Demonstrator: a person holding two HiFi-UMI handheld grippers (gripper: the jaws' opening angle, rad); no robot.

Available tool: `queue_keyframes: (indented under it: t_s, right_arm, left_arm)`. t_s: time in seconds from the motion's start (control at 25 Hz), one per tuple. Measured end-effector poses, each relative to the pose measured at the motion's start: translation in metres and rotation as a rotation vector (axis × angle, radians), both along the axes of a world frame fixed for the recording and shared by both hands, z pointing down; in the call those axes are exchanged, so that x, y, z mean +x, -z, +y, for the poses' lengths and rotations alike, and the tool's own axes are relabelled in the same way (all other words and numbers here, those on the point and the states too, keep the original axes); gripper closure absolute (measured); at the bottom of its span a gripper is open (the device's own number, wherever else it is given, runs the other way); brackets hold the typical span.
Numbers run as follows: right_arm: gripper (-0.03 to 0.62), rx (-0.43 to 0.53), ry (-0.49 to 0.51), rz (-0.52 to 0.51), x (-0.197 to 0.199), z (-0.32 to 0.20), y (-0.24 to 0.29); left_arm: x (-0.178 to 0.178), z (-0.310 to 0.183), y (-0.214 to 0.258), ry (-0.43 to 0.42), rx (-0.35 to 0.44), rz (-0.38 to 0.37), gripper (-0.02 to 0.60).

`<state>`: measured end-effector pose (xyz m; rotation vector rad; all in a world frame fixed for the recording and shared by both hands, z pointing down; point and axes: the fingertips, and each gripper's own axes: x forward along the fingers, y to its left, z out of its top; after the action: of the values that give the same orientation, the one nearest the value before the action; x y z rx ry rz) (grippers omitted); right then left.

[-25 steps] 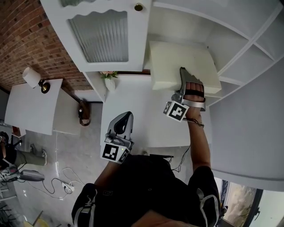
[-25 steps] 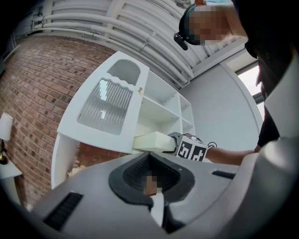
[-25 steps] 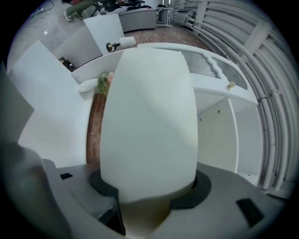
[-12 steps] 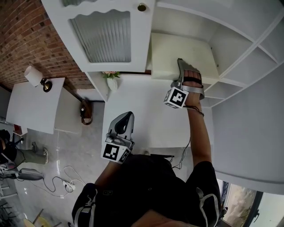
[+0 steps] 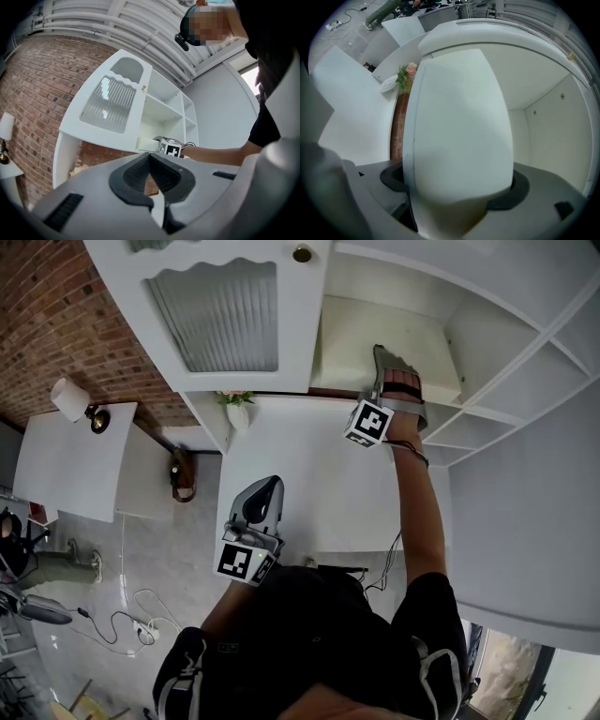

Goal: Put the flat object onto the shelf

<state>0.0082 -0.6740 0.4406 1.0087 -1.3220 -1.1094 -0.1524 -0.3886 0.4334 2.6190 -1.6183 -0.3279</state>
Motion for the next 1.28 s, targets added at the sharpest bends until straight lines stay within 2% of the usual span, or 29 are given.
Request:
queue_keyframes:
  t_s: [0.12,0.36,0.44,0.56,0.64,0.72,0.76,0.8,0.84,0.92,1.04,1.12,1.2,1.28]
  right_arm:
    - [0.161,-0.010,0.005,-0.012,-0.002,-0.001,0.000]
    - [0.157,-0.167,0.049,-0.024,-0.004,0.017,0.001]
    - [0.158,-0.180,0.092,-0.101,-0.010,0.036,0.010]
    - [0.160,-0.136,0.143,-0.232,-0.015,0.070,0.028]
    - [0.163,-0.130,0.183,-0.353,-0.016,0.097,0.033]
    - [0.182,-0.155,0.233,-0.525,-0.017,0.128,0.031]
    - [0.259,-0.162,0.249,-0.613,-0.017,0.143,0.028]
    - [0.406,-0.164,0.256,-0.697,-0.016,0.157,0.023]
    - [0.442,-0.170,0.255,-0.777,-0.014,0.169,0.017]
    - [0.479,-0.197,0.235,-0.950,-0.010,0.192,0.001]
    - [0.531,-0.280,0.208,-1.273,-0.009,0.220,-0.017]
    - [0.539,-0.344,0.167,-1.461,-0.006,0.236,-0.028]
    - [0.545,-0.354,0.106,-1.575,0.001,0.250,-0.036]
    - [0.548,-0.334,0.049,-1.639,0.010,0.261,-0.042]
  left_arm:
    - [-0.004,0.000,-0.001,0.006,-0.003,0.001,0.572]
    - [0.000,0.005,-0.004,-0.016,-0.008,0.000,0.572]
    - [0.002,0.007,-0.004,-0.025,-0.011,0.002,0.572]
    - [0.003,0.008,-0.004,-0.031,-0.011,0.003,0.572]
    - [0.005,0.009,-0.004,-0.035,-0.009,0.004,0.572]
    - [0.008,0.009,-0.004,-0.041,-0.008,0.004,0.572]
    - [0.010,0.009,-0.004,-0.044,-0.008,0.005,0.572]
    - [0.012,0.009,-0.004,-0.049,-0.007,0.005,0.572]
    - [0.014,0.010,-0.004,-0.053,-0.006,0.006,0.572]
    - [0.018,0.011,-0.004,-0.062,-0.004,0.005,0.572]
    - [0.021,0.012,-0.005,-0.064,-0.003,0.001,0.572]
    - [0.023,0.011,-0.006,-0.066,-0.004,0.001,0.572]
    - [0.024,0.012,-0.008,-0.072,-0.007,-0.001,0.572]
    - [0.025,0.014,-0.010,-0.077,-0.011,-0.005,0.572]
